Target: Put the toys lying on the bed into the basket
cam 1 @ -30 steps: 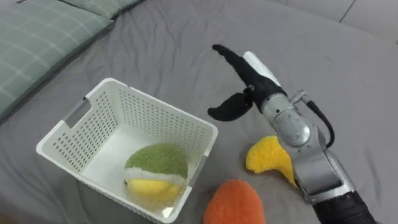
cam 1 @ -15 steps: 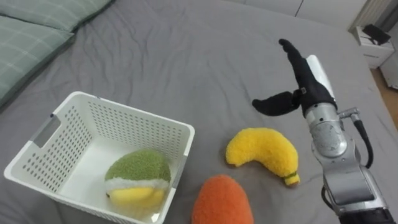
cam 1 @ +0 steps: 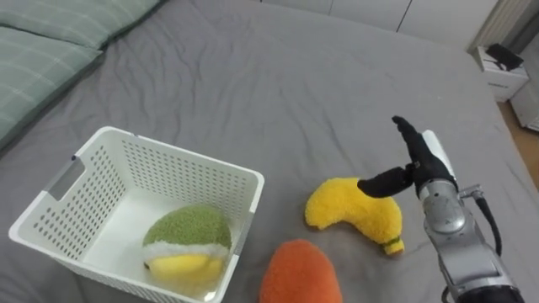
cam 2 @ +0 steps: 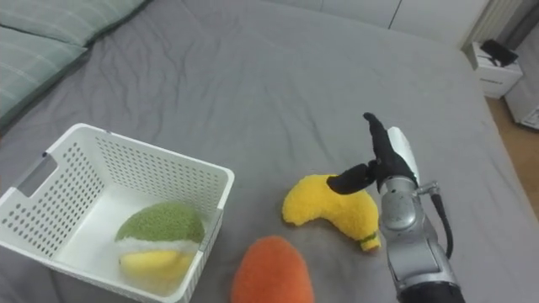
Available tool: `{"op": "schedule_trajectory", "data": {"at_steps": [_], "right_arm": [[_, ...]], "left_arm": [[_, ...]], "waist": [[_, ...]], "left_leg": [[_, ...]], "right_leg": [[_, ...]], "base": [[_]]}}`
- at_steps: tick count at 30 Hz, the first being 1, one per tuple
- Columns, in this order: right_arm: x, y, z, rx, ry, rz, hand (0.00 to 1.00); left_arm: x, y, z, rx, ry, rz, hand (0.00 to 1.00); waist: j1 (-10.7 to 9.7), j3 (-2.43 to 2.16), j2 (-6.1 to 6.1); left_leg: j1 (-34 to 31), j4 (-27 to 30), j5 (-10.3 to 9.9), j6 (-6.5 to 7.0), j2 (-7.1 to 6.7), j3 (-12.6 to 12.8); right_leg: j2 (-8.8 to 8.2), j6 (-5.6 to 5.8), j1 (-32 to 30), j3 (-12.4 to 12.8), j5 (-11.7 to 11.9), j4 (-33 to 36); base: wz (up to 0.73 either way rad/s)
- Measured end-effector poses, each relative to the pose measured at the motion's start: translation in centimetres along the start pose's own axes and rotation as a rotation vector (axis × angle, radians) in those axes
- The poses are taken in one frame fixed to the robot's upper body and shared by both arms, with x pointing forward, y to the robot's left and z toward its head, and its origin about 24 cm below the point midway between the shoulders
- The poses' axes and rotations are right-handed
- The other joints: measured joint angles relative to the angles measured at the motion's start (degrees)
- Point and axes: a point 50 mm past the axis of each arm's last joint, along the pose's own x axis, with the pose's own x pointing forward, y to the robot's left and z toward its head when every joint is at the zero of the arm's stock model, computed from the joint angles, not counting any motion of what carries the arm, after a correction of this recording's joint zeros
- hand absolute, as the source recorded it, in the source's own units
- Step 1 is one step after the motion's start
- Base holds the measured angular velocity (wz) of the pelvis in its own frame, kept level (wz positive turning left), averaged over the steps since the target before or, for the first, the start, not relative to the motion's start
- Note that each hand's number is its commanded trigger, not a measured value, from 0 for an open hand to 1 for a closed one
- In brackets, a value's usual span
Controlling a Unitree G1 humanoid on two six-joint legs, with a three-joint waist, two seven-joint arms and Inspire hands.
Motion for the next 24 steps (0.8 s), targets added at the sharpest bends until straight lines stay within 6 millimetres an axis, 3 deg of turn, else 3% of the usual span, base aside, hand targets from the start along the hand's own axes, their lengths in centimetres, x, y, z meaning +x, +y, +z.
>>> {"op": "schedule_trajectory", "data": {"at_steps": [11, 16, 24], "right_arm": [[-0.1, 1.6, -4.1, -0.036, 0.162, 0.055, 0.00], [-0.5, 1.9, -6.1, -0.025, 0.243, 0.064, 0.00], [-0.8, 2.2, -7.3, 0.036, 0.296, 0.021, 0.00]], "left_arm": [[-0.2, 0.3, -1.5, 0.027, 0.033, 0.004, 0.00], [-0.2, 0.2, -1.5, 0.033, 0.031, 0.004, 0.00], [-0.1, 0.7, -1.9, 0.048, 0.038, 0.014, 0.00]], "waist": [[2.0, 0.43, -0.69], [2.6, 0.48, -0.69], [4.2, 0.61, -0.83]], "left_leg": [[-0.9, 0.2, 0.0, 0.00, -0.21, -1.3], [-2.1, 1.3, 0.0, -0.01, -0.46, -3.0], [-3.9, 2.4, 0.1, 0.02, -1.21, -5.1]], "right_leg": [[-0.07, 0.07, 0.0, -1.3, 0.0, -0.2], [-0.27, 0.16, 0.0, -3.3, -0.1, -0.2], [-0.82, 0.22, -0.2, -5.8, -0.4, -0.5]], "base": [[0.06], [0.18], [0.14]]}}
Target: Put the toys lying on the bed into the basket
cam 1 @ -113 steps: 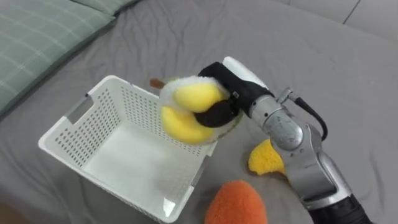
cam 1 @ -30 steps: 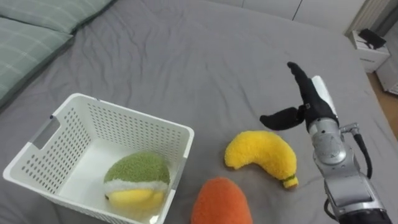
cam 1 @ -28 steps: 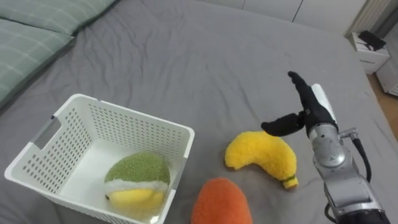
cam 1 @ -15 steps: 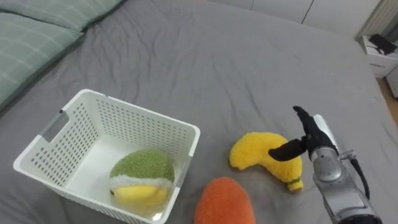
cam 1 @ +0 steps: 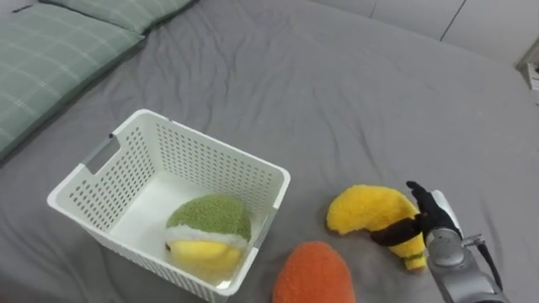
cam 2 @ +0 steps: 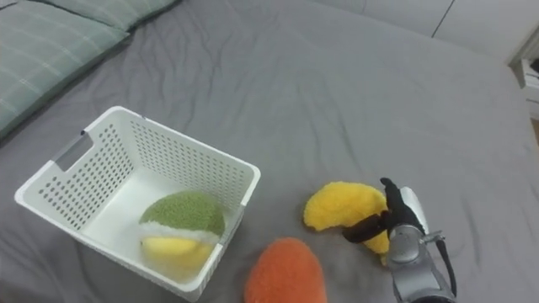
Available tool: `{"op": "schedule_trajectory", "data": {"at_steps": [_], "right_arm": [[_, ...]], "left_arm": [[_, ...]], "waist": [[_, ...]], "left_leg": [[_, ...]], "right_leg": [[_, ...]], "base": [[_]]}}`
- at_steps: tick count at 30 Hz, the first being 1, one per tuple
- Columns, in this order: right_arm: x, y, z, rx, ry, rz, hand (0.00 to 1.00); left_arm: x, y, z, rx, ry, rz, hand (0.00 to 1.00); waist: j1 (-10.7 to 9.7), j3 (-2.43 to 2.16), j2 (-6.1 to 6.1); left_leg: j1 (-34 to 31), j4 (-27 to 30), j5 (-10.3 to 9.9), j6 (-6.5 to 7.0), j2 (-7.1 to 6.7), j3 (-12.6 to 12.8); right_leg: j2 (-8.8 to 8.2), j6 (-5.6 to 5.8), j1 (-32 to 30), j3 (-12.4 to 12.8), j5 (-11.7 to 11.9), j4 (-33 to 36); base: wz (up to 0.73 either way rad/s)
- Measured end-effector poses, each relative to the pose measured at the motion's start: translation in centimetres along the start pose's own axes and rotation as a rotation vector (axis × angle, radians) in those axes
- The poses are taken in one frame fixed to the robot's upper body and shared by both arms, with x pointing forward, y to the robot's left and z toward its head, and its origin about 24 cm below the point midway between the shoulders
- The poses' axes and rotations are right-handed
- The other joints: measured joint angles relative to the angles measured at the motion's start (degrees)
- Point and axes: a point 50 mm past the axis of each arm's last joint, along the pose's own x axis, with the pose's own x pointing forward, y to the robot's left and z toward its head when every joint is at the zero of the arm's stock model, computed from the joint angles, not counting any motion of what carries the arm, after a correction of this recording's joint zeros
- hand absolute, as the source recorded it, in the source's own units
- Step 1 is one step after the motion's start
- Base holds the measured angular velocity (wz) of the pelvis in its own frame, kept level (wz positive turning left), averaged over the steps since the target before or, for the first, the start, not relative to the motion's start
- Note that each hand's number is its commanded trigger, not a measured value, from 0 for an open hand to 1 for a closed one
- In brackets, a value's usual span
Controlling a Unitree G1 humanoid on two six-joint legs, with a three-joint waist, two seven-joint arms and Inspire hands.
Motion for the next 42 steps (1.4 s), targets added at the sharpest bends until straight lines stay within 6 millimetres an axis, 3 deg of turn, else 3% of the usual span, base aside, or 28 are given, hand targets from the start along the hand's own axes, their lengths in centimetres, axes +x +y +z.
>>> {"op": "schedule_trajectory", "data": {"at_steps": [4, 9, 14, 19, 22, 27, 28, 29, 30, 31, 36, 42], "right_arm": [[0.0, 0.3, -0.6, -0.026, 0.023, -0.019, 0.00], [0.9, -1.0, 0.7, -0.032, 0.020, -0.103, 0.00], [1.8, -2.6, 2.6, -0.009, -0.003, -0.197, 0.00], [2.3, -5.1, 4.2, -0.010, -0.030, -0.292, 0.00], [2.3, -5.6, 4.1, -0.012, -0.032, -0.324, 0.00], [2.3, -5.5, 3.6, -0.017, -0.012, -0.322, 0.00], [2.3, -5.5, 3.5, -0.018, -0.008, -0.322, 0.03], [2.4, -5.5, 3.5, -0.022, -0.006, -0.321, 0.26], [2.4, -5.6, 3.4, -0.030, 0.000, -0.322, 0.78], [2.4, -6.0, 3.4, -0.038, 0.000, -0.330, 1.00], [2.6, -7.5, 3.4, -0.122, 0.007, -0.353, 1.00], [2.6, -7.5, 3.1, -0.228, 0.005, -0.332, 1.00]], "left_arm": [[0.1, 0.5, 0.0, 0.007, -0.002, 0.012, 0.00], [0.1, 0.8, 0.6, 0.016, -0.030, 0.023, 0.00], [0.5, 1.6, 3.5, 0.017, -0.116, 0.052, 0.00], [0.7, 1.2, 5.9, 0.024, -0.174, 0.037, 0.00], [0.6, 0.9, 6.4, 0.041, -0.190, 0.026, 0.00], [0.6, 0.3, 6.9, 0.087, -0.205, -0.002, 0.00], [0.6, 0.2, 7.0, 0.098, -0.206, -0.009, 0.00], [0.6, 0.1, 6.9, 0.102, -0.205, -0.013, 0.00], [0.6, 0.0, 6.9, 0.107, -0.204, -0.023, 0.00], [0.6, 0.0, 7.0, 0.108, -0.206, -0.027, 0.00], [0.6, -0.1, 7.4, 0.114, -0.220, -0.030, 0.00], [0.5, -0.2, 8.3, 0.108, -0.243, -0.034, 0.00]], "waist": [[0.8, -0.05, -0.09], [1.5, -0.11, -0.05], [2.3, 0.00, -0.04], [2.8, 0.87, 0.12], [3.1, 1.26, 0.03], [3.4, 1.39, -0.15], [3.4, 1.40, -0.17], [3.4, 1.40, -0.17], [3.3, 1.42, -0.19], [3.3, 1.46, -0.27], [3.4, 1.84, -0.93], [3.6, 2.02, -1.25]], "left_leg": [[-2.4, 0.9, 0.1, -0.12, -0.32, -1.6], [-6.3, 1.4, 0.9, -0.22, -0.35, -2.3], [-11.2, 1.8, 1.5, -0.71, -0.21, -3.4], [-13.4, 1.7, 1.8, -0.89, -0.08, -3.8], [-14.3, 1.7, 1.8, -0.89, -0.10, -3.8], [-16.8, 1.7, 1.9, -0.95, -0.09, -3.8], [-17.3, 1.7, 2.0, -0.95, -0.08, -3.8], [-17.5, 1.7, 2.0, -0.95, -0.08, -3.8], [-18.0, 1.8, 2.0, -0.95, -0.09, -3.8], [-18.4, 1.8, 2.0, -0.95, -0.09, -3.8], [-19.5, 1.9, 2.0, -0.96, -0.07, -3.9], [-19.9, 1.9, 2.0, -0.96, -0.06, -3.9]], "right_leg": [[0.05, 0.02, -1.0, -1.6, 0.0, -0.7], [0.06, -0.23, -4.7, -2.4, 0.1, -0.5], [0.34, -0.69, -9.0, -3.9, 0.5, -0.4], [0.47, -0.91, -11.0, -4.5, 0.6, -0.6], [0.47, -0.91, -12.0, -4.6, 0.6, -0.6], [0.47, -0.97, -14.4, -4.3, 0.7, -0.4], [0.47, -0.99, -15.0, -4.3, 0.7, -0.4], [0.47, -0.99, -15.2, -4.3, 0.7, -0.4], [0.46, -1.00, -15.6, -4.4, 0.7, -0.4], [0.46, -1.00, -16.1, -4.5, 0.7, -0.4], [0.48, -1.00, -17.2, -4.4, 0.7, -0.4], [0.51, -1.00, -17.6, -4.2, 0.7, -0.5]], "base": [[0.25], [0.09], [0.13], [0.05], [0.00], [0.00], [0.00], [0.00], [0.00], [0.00], [0.00], [0.00]]}}
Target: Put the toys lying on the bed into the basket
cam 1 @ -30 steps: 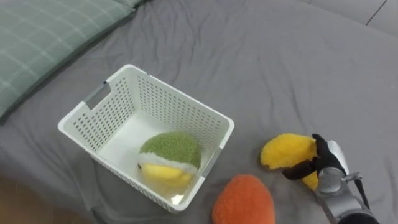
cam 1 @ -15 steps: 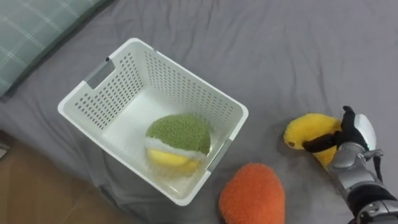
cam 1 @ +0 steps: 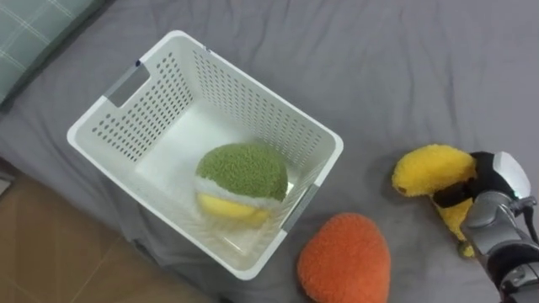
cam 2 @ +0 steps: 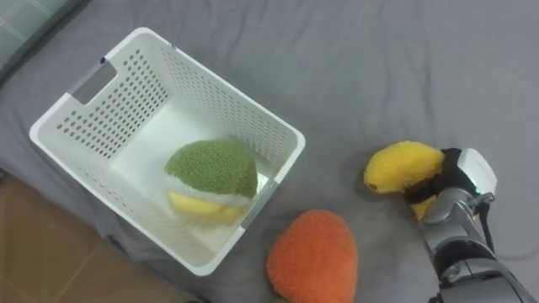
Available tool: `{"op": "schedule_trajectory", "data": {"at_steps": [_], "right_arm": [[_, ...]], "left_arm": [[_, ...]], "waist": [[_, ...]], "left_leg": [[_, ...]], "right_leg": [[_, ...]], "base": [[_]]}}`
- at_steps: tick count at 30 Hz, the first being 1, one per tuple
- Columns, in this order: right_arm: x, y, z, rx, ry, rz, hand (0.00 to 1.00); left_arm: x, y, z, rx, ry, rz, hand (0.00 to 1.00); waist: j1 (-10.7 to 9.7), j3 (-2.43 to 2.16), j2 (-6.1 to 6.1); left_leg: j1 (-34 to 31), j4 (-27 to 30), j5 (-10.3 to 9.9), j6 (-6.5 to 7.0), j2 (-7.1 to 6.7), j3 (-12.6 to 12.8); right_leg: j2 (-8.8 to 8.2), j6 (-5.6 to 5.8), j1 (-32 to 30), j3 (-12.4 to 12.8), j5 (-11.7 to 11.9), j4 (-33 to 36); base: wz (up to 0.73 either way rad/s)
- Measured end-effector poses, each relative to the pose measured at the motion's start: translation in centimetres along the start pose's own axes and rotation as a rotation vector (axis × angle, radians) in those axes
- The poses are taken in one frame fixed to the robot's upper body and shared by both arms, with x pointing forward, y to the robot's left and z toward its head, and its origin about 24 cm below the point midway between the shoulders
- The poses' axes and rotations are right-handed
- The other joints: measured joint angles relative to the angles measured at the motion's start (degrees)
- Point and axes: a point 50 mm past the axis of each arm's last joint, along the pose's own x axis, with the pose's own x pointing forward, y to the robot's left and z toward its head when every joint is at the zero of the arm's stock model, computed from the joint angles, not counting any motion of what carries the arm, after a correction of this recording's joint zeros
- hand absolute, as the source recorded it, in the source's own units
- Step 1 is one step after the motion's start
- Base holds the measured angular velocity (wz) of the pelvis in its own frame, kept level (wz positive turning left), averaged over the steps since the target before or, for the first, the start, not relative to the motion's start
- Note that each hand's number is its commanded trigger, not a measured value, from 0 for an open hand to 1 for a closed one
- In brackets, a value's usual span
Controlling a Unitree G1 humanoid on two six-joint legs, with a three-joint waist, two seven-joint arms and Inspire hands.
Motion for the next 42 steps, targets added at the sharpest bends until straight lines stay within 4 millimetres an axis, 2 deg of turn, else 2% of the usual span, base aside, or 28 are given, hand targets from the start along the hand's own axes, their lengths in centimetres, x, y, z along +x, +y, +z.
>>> {"op": "schedule_trajectory", "data": {"at_steps": [9, 13, 21, 26, 29, 31, 32, 33, 34, 36, 39, 42], "right_arm": [[-0.1, 0.5, -0.4, -0.065, -0.009, 0.098, 1.00], [-0.1, 0.6, -0.3, -0.068, -0.013, 0.112, 1.00], [-0.3, 1.0, -0.9, -0.095, -0.017, 0.140, 1.00], [-0.3, 0.5, 0.5, -0.105, -0.093, 0.107, 1.00], [-0.3, -0.2, 2.6, -0.075, -0.182, 0.079, 1.00], [-0.7, -0.6, 4.7, -0.054, -0.281, 0.057, 1.00], [-0.9, -0.7, 5.0, -0.053, -0.301, 0.055, 1.00], [-1.2, -0.6, 5.2, -0.055, -0.327, 0.052, 1.00], [-1.4, -0.7, 5.4, -0.053, -0.348, 0.043, 1.00], [-1.9, -1.1, 5.9, -0.044, -0.390, 0.021, 1.00], [-2.6, -1.8, 7.1, -0.028, -0.461, -0.006, 1.00], [-3.2, -2.1, 7.9, -0.013, -0.511, -0.012, 1.00]], "left_arm": [[0.4, 1.2, 1.6, -0.020, -0.060, 0.030, 0.00], [0.4, 1.5, 1.6, -0.018, -0.065, 0.037, 0.00], [0.5, 2.1, 1.7, -0.021, -0.082, 0.047, 0.00], [0.4, 2.2, 1.2, -0.028, -0.071, 0.051, 0.00], [0.3, 2.1, 0.5, -0.029, -0.055, 0.050, 0.00], [0.2, 2.2, -0.2, -0.049, -0.038, 0.053, 0.00], [0.1, 2.2, -0.3, -0.050, -0.034, 0.053, 0.00], [0.1, 2.2, -0.6, -0.048, -0.028, 0.054, 0.00], [0.0, 2.2, -0.6, -0.058, -0.029, 0.058, 0.00], [0.0, 2.4, -0.8, -0.074, -0.028, 0.067, 0.00], [-0.1, 2.2, -1.3, -0.085, -0.011, 0.065, 0.00], [-0.5, 1.4, -2.2, -0.088, 0.014, 0.046, 0.00]], "waist": [[0.0, -0.10, -0.26], [0.0, -0.12, -0.81], [-0.4, -0.12, -0.86], [-1.2, -0.28, -0.82], [-2.4, -0.89, -0.47], [-3.6, -1.40, -0.14], [-3.8, -1.55, -0.03], [-4.0, -1.97, 0.22], [-4.5, -2.19, 0.40], [-4.7, -2.28, 0.54], [-5.9, -2.75, 1.23], [-6.4, -2.99, 1.83]], "left_leg": [[-0.3, 0.0, 0.0, -0.01, 0.03, 0.1], [-0.1, 0.1, 0.0, -0.01, 0.01, 0.0], [1.1, 0.4, 0.0, -0.01, 0.03, 0.3], [3.4, -0.2, 0.0, -0.01, 0.19, 0.7], [6.3, -1.0, 0.0, 0.01, 0.27, 1.3], [8.9, -1.9, 0.0, 0.02, 0.37, 1.9], [9.8, -2.2, 0.0, 0.02, 0.37, 2.0], [11.4, -2.5, 0.0, 0.05, 0.30, 2.1], [12.7, -2.9, 0.0, 0.06, 0.32, 2.1], [14.1, -3.2, 0.0, 0.09, 0.33, 2.4], [15.8, -3.5, -0.1, 0.13, 0.25, 2.2], [18.1, -4.0, -0.1, 0.18, 0.31, 2.9]], "right_leg": [[-0.01, -0.01, -0.4, -0.1, 0.0, 0.1], [-0.02, -0.01, -0.1, -0.1, 0.0, 0.1], [-0.04, -0.09, 1.3, 0.0, 0.1, 0.1], [-0.01, -0.10, 3.0, 0.3, 0.1, 0.2], [0.01, -0.08, 5.4, 1.1, 0.1, -0.1], [0.00, -0.05, 7.5, 1.4, 0.1, -0.2], [-0.01, -0.02, 8.1, 1.4, 0.0, -0.2], [-0.01, 0.01, 9.6, 1.7, 0.0, -0.2], [-0.04, 0.17, 10.7, 2.0, -0.1, -0.2], [-0.03, 0.34, 11.8, 2.8, -0.2, -0.2], [-0.10, 0.34, 13.5, 3.0, -0.2, -0.1], [-0.12, 0.37, 15.3, 4.0, -0.2, -0.1]], "base": [[0.00], [0.00], [-0.01], [-0.04], [-0.11], [-0.13], [-0.11], [-0.05], [-0.07], [-0.10], [-0.05], [-0.10]]}}
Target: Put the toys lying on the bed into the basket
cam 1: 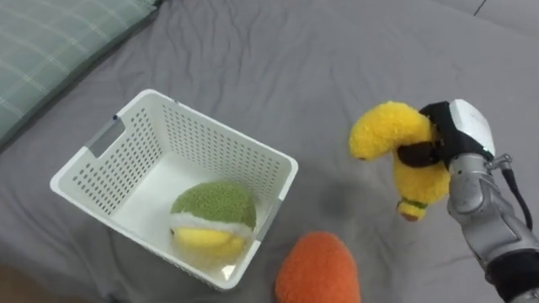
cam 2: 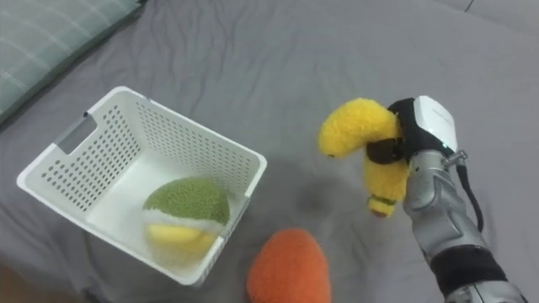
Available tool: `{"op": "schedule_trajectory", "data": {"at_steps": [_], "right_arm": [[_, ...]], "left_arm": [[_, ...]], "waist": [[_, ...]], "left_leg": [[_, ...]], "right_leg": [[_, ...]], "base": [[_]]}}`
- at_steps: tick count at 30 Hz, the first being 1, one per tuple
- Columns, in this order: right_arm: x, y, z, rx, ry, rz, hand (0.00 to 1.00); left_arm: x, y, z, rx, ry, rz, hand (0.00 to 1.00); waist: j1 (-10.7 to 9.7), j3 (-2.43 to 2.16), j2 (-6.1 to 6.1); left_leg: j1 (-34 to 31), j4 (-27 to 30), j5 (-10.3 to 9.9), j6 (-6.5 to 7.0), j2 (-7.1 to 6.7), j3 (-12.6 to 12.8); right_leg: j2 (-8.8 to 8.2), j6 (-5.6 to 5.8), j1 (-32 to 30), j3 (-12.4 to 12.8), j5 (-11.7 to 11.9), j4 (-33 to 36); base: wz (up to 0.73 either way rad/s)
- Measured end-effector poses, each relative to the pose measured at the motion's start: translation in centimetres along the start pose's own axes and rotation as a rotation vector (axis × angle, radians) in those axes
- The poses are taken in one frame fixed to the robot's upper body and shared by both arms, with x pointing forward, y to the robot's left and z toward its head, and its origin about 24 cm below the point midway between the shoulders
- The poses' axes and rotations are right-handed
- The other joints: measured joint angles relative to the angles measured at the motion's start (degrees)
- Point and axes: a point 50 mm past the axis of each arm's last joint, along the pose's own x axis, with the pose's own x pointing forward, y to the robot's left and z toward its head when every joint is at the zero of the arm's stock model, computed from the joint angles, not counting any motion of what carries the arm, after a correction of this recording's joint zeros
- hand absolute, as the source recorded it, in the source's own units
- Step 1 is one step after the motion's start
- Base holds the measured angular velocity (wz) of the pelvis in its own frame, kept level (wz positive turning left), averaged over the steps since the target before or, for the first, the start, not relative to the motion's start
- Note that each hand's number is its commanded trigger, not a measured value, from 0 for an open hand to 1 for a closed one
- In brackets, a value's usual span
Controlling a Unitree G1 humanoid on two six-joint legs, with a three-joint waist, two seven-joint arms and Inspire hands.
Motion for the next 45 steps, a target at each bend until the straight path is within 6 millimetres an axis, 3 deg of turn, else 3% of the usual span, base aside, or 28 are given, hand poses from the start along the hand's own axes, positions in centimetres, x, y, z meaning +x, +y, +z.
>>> {"op": "schedule_trajectory", "data": {"at_steps": [3, 9, 20, 24, 29, 35, 45], "right_arm": [[-0.2, -0.1, 0.6, 0.008, -0.022, 0.004, 1.00], [-0.7, -1.5, 3.9, -0.011, -0.171, -0.040, 1.00], [-1.7, -1.8, 8.3, 0.066, -0.314, -0.008, 1.00], [-2.2, -2.5, 10.0, 0.041, -0.388, 0.004, 1.00], [-3.1, -1.9, 12.2, 0.020, -0.474, 0.057, 1.00], [-4.7, -1.0, 14.7, 0.023, -0.576, 0.147, 1.00], [-6.0, 1.7, 16.7, 0.073, -0.617, 0.291, 1.00]], "left_arm": [[-0.1, -0.4, -0.4, -0.001, 0.020, -0.008, 0.00], [-0.2, -0.4, -0.9, -0.013, 0.047, -0.002, 0.00], [-0.3, -0.5, -0.9, -0.008, 0.056, 0.025, 0.00], [-0.4, -1.0, -0.2, -0.019, 0.032, 0.020, 0.00], [-0.3, -1.2, 0.4, -0.019, 0.013, 0.015, 0.00], [-0.1, -1.4, 1.6, -0.010, -0.016, 0.000, 0.00], [-0.1, -2.1, 2.5, -0.021, -0.033, -0.025, 0.00]], "waist": [[-0.4, 0.04, 0.04], [-0.3, 0.06, 0.03], [0.6, 0.54, -0.48], [1.8, 0.66, -0.74], [2.4, 0.91, -0.51], [4.9, 0.97, -0.42], [8.5, 1.10, -0.25]], "left_leg": [[1.8, -0.2, 0.0, 0.03, -0.06, 0.2], [2.3, -0.2, 0.0, 0.11, -0.15, 1.5], [3.7, -1.2, -0.3, 0.37, 0.15, 2.0], [4.4, -1.3, -0.4, 0.48, 0.28, 2.9], [4.2, -1.4, -0.7, 0.48, 0.36, 3.1], [4.0, -1.1, -0.8, 0.48, 0.42, 3.0], [3.7, -1.3, -0.8, 0.51, 0.38, 2.8]], "right_leg": [[0.03, 0.05, 1.6, 0.4, -0.1, -0.1], [0.18, 0.08, 1.7, 1.9, -0.2, -0.1], [0.11, 0.24, 2.4, 2.9, -0.3, 0.0], [0.15, 0.28, 2.5, 3.6, -0.3, 0.0], [0.18, 0.29, 2.3, 3.7, -0.3, 0.1], [0.26, 0.30, 2.2, 3.7, -0.3, -0.1], [0.18, 0.31, 2.1, 3.1, -0.3, -0.1]], "base": [[-0.07], [-0.10], [-0.02], [-0.11], [-0.03], [0.00], [0.01]]}}
